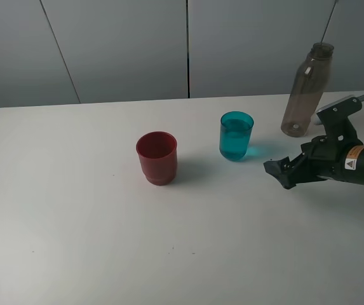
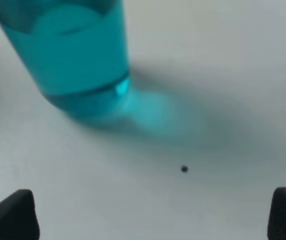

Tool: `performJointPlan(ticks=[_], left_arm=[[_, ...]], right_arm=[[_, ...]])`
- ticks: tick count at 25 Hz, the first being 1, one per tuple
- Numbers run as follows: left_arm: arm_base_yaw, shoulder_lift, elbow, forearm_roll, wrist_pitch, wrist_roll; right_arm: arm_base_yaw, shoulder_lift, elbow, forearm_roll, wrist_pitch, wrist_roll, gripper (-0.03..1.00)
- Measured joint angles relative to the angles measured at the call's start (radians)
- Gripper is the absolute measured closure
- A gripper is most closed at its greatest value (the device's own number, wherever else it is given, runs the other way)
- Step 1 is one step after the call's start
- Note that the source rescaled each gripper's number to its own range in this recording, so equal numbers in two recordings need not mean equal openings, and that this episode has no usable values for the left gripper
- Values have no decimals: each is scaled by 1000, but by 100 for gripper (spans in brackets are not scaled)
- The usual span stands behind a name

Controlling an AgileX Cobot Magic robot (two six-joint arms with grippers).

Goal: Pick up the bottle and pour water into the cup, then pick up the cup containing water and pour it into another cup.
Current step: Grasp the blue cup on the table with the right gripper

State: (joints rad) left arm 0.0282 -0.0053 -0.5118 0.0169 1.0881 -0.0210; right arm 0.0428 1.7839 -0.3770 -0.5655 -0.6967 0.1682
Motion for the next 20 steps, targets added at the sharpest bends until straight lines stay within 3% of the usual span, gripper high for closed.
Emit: performJointPlan(ticks=[4, 20], left_arm=[[0, 0, 0, 0, 0, 4], [0, 0, 0, 0, 0, 2]], right_arm=[[43, 27, -5, 0, -75, -2, -3], [144, 250, -197, 4, -83, 4, -3]])
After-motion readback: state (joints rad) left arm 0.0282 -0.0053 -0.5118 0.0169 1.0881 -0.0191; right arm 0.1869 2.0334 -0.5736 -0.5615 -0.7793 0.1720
